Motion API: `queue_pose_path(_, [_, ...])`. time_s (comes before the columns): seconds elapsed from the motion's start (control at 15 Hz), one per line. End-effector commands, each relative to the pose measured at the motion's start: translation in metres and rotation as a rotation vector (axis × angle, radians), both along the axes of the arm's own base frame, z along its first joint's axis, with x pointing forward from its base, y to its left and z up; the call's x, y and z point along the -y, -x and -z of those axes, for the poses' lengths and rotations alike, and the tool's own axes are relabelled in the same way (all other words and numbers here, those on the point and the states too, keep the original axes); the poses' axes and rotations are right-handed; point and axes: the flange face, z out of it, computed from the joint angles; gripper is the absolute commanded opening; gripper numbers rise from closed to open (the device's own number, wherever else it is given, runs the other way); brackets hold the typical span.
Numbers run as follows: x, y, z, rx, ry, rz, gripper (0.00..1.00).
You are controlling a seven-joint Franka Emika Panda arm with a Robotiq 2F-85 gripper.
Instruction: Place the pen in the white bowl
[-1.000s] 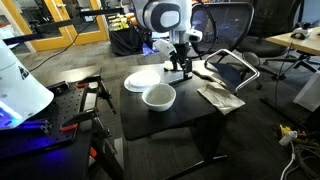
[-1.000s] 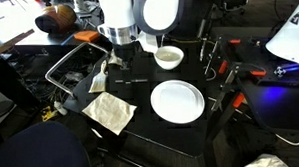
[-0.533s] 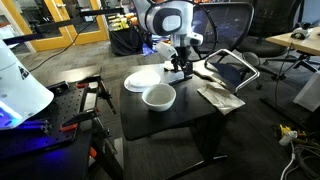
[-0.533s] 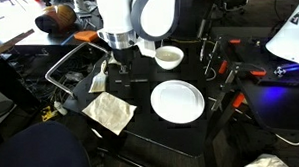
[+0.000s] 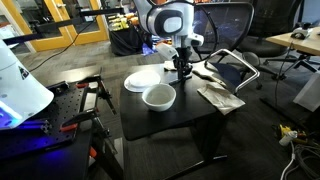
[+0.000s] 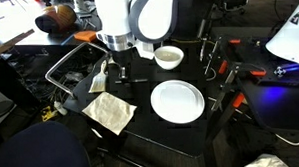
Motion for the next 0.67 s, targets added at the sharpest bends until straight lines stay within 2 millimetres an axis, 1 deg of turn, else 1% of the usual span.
queue_pose_path(0.0, [-0.001,-0.005,0.000,0.000,0.007,0.036,0.06])
queue_pose_path(0.07, [0.000,-0.005,-0.001,-0.002,0.005,0.042,0.00])
queue_pose_path(0.2, [0.002,-0.003,-0.004,-0.008,0.001,0.068,0.00])
queue_pose_path(0.27, [0.004,-0.002,-0.007,-0.013,0.002,0.097,0.03])
queue_pose_path(0.47, [0.019,0.004,-0.021,-0.004,-0.010,0.189,0.03])
queue_pose_path(0.6, [0.032,0.010,-0.034,0.004,-0.013,0.252,0.03])
